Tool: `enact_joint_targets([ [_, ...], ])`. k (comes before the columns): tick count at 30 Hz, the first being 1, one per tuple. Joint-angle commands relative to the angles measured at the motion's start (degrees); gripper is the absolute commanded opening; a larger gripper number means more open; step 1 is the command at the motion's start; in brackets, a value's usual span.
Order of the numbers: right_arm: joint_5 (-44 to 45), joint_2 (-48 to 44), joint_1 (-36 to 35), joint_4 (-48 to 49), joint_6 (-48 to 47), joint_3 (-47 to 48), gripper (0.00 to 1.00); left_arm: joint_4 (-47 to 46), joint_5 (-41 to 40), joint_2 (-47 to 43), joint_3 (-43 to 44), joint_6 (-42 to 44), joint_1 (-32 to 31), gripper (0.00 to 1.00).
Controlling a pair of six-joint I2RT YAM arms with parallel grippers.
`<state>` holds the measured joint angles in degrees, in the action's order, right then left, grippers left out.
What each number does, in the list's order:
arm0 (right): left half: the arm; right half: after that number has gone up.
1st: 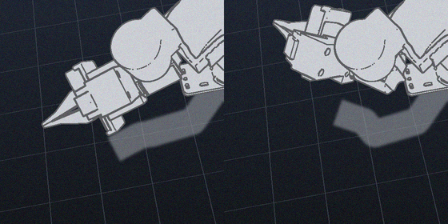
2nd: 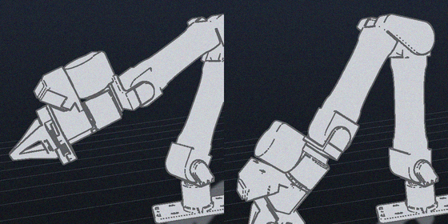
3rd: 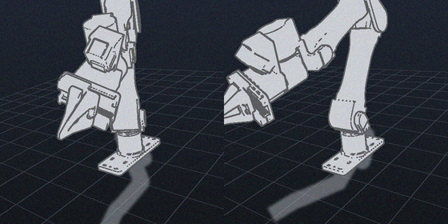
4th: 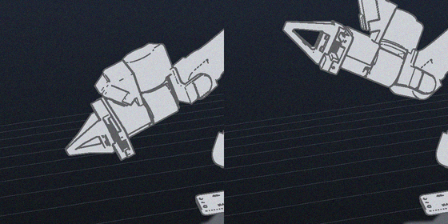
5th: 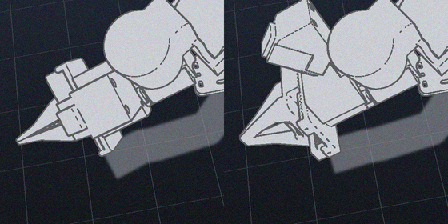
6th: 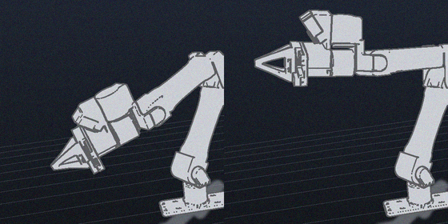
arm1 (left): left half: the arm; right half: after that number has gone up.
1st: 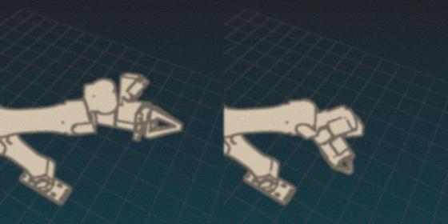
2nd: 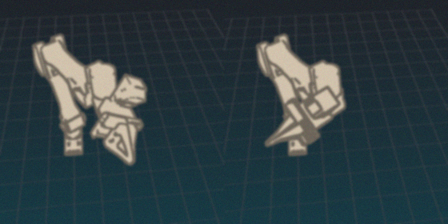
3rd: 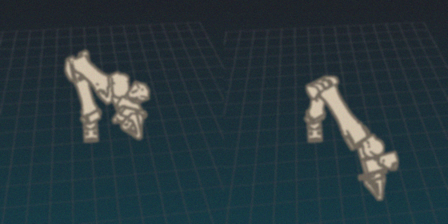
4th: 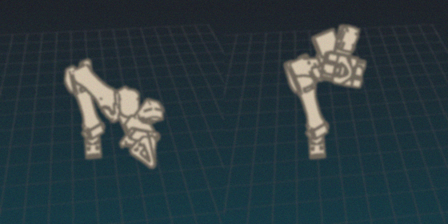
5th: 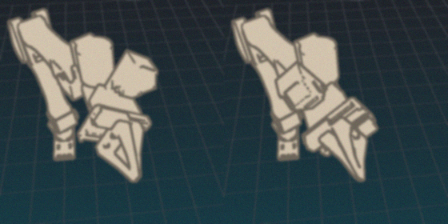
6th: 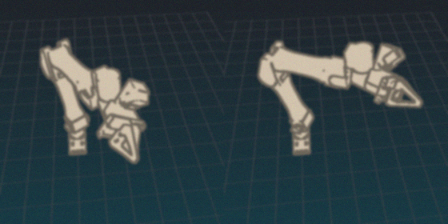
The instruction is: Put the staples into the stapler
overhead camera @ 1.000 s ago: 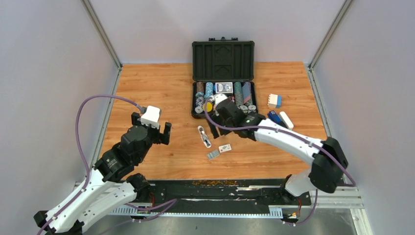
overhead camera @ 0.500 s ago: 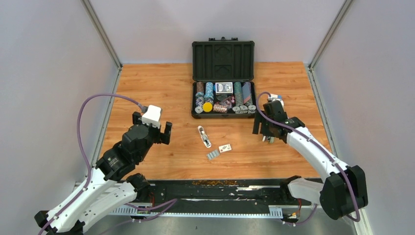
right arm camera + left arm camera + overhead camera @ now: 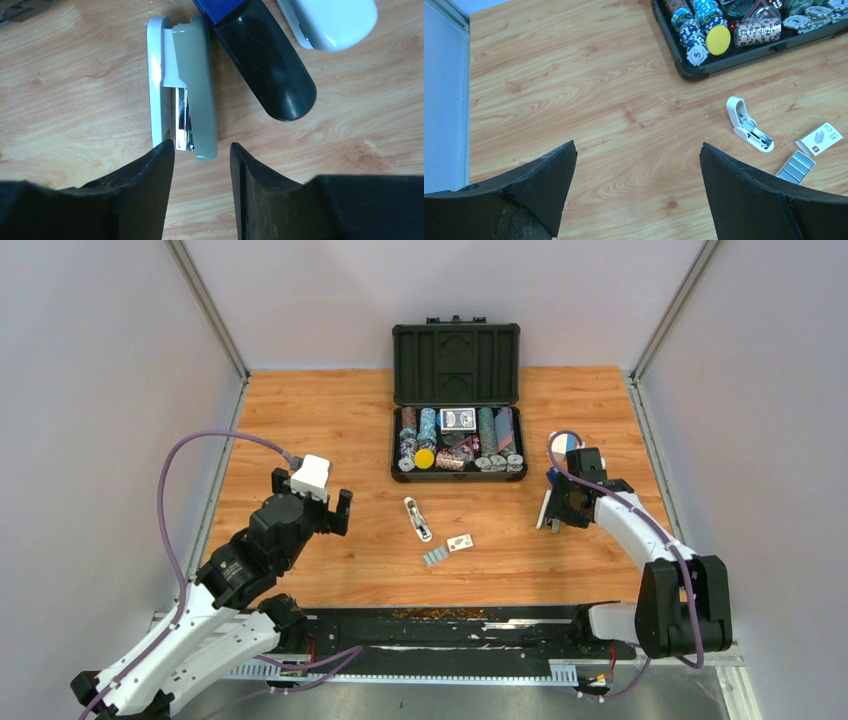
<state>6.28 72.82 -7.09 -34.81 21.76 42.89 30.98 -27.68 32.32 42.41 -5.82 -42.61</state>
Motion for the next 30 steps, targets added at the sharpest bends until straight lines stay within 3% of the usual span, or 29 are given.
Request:
enact_joint_targets([
  [1,-2.26,3.02,1.38,4.83,-1.74,0.51,0.44,-1.89,0.78,0.26,-0.14,0.55,0.33,1.0],
  [16,-9.51,10.9,2.08,9.92,-3.98,0.19,0.37,-2.12,3.15,1.71,-0.22,0.73,0.33,1.0],
  [22,-9.99,11.6,2.0,10.11,-4.18,0.49,0.46,-2.15,6.59,3.1,0.18,-0.65,0.33,1.0],
  [25,-9.57,11.23,1.48,9.87,-4.09,0.57,0.35,-2.28,9.34,4.34,0.75,-2.78,0.33,1.0],
  [30,-9.18,7.37,-1.23,8.7,-3.61,0.16,0.26,-3.57,14.91,6.5,1.18,-8.5,0.38,1.0],
])
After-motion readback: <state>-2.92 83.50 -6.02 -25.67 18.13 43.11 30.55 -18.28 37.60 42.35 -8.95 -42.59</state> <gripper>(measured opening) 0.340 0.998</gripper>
